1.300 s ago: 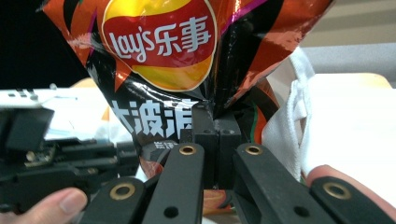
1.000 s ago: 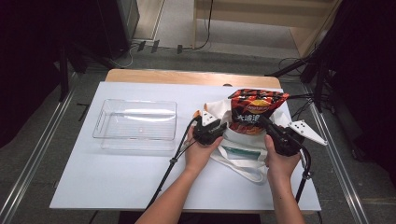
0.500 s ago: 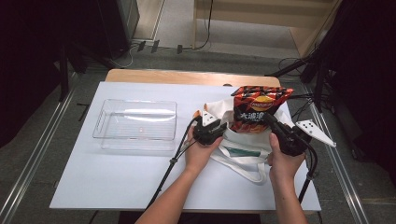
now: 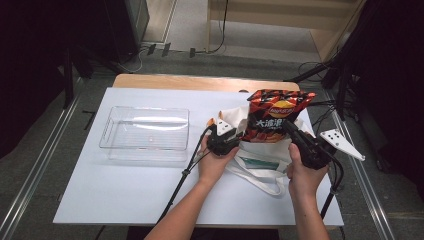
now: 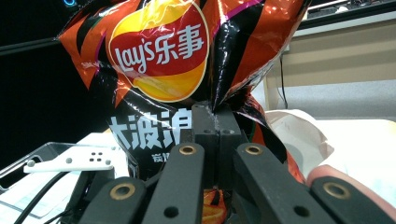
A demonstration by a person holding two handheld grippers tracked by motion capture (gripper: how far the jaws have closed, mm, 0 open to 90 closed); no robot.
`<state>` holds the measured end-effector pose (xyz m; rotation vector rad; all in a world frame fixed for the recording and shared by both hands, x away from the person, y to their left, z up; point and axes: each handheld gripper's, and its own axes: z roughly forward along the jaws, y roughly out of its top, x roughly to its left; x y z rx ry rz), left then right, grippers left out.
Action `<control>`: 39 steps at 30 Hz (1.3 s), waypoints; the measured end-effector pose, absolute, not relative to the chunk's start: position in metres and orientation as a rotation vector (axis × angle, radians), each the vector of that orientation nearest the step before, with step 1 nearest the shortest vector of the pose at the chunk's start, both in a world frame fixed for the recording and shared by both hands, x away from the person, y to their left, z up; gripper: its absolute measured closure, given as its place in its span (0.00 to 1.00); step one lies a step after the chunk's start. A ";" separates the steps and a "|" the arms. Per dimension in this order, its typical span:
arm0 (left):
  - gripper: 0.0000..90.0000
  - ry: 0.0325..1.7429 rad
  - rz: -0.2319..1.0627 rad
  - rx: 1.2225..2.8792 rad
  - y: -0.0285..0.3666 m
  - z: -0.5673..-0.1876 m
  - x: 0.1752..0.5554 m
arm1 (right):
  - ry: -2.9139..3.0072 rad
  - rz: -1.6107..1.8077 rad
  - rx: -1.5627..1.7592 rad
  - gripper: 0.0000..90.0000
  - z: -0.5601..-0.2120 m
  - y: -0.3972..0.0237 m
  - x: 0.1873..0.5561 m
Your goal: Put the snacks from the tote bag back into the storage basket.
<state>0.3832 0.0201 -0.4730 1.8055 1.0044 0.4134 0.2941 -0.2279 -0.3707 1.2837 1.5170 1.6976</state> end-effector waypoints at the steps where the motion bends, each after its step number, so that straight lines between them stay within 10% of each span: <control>1: 0.75 0.999 0.416 1.802 0.020 -0.473 0.383 | 1.517 1.700 1.286 1.00 -0.371 -0.227 0.294; 39: 0.60 0.793 0.410 1.532 0.041 -0.349 0.319 | 1.490 1.656 1.308 1.00 -0.378 -0.222 0.282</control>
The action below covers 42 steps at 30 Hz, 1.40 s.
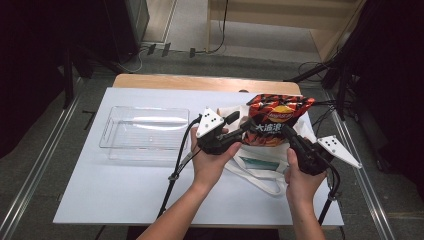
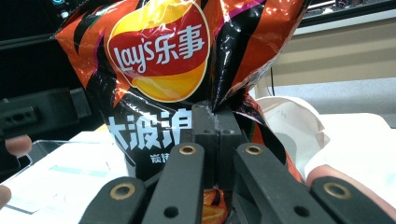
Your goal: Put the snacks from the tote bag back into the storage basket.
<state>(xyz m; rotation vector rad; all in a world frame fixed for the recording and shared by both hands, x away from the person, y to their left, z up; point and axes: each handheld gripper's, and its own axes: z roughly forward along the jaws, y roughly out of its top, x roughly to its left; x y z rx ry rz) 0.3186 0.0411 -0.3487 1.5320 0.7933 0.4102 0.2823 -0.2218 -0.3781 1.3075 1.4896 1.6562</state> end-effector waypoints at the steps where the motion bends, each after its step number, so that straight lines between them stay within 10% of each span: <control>1: 0.59 0.793 0.411 1.530 0.040 -0.347 0.319 | 1.488 1.656 1.307 1.00 -0.378 -0.221 0.282; 14: 0.55 0.802 0.395 1.514 0.035 -0.338 0.324 | 1.532 1.634 1.260 1.00 -0.378 -0.208 0.278; 29: 1.00 0.830 0.356 1.521 0.042 -0.334 0.331 | 1.571 1.570 1.195 1.00 -0.379 -0.193 0.267; 42: 1.00 0.797 0.288 1.482 0.052 -0.325 0.330 | 1.655 1.493 1.150 0.63 -0.389 -0.212 0.249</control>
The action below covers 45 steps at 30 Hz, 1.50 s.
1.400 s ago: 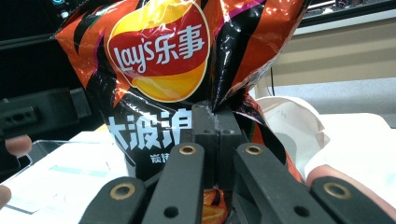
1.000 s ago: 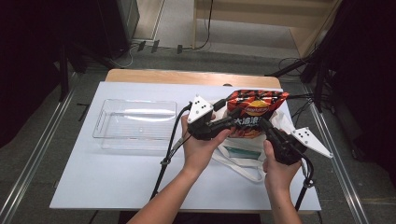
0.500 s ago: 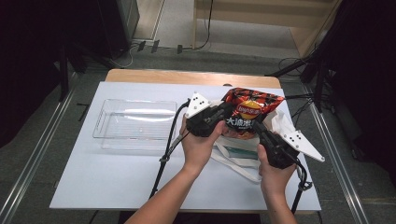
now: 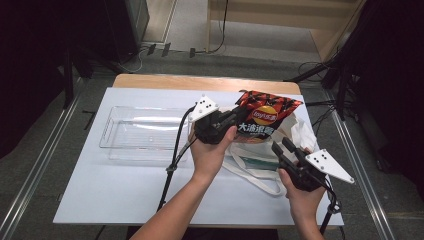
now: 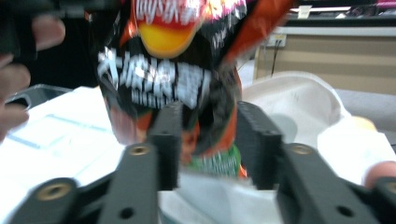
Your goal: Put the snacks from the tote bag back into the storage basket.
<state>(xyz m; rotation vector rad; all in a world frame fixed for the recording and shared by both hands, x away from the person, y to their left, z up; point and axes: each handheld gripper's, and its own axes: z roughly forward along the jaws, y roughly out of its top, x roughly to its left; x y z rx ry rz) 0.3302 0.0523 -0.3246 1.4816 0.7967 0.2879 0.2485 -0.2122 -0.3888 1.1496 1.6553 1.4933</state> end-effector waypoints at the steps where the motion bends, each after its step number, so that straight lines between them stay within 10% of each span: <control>1: 1.00 0.796 0.276 1.471 0.053 -0.324 0.331 | 1.659 1.485 1.155 0.60 -0.394 -0.215 0.245; 27: 1.00 0.746 0.284 1.468 0.084 -0.308 0.318 | 1.693 1.448 1.248 0.19 -0.431 -0.236 0.229; 45: 1.00 0.771 0.309 1.451 0.119 -0.303 0.316 | 1.702 1.461 1.271 0.18 -0.436 -0.236 0.230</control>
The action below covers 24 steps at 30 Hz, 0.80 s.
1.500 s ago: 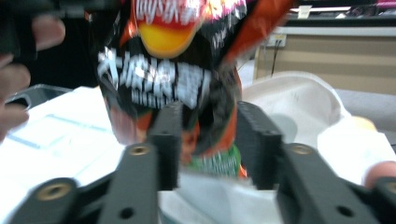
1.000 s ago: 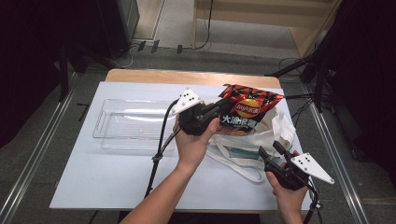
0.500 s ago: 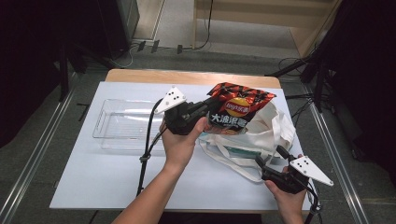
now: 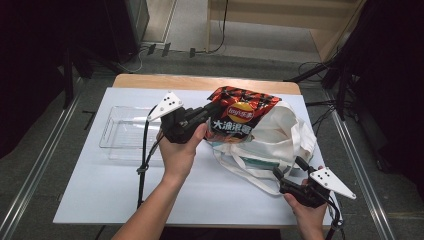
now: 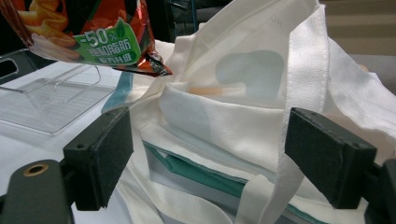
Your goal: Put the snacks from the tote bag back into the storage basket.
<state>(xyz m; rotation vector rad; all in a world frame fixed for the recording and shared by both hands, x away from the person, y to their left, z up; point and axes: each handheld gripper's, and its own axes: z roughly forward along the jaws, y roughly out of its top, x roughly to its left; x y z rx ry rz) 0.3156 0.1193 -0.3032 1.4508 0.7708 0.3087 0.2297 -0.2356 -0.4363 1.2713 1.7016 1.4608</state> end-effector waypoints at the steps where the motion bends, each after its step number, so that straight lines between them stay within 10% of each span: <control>1: 1.00 0.772 0.310 1.450 0.121 -0.303 0.316 | 1.700 1.464 1.272 0.18 -0.436 -0.236 0.230; 24: 1.00 0.808 0.369 1.422 0.158 -0.295 0.316 | 1.703 1.451 1.284 0.18 -0.438 -0.236 0.231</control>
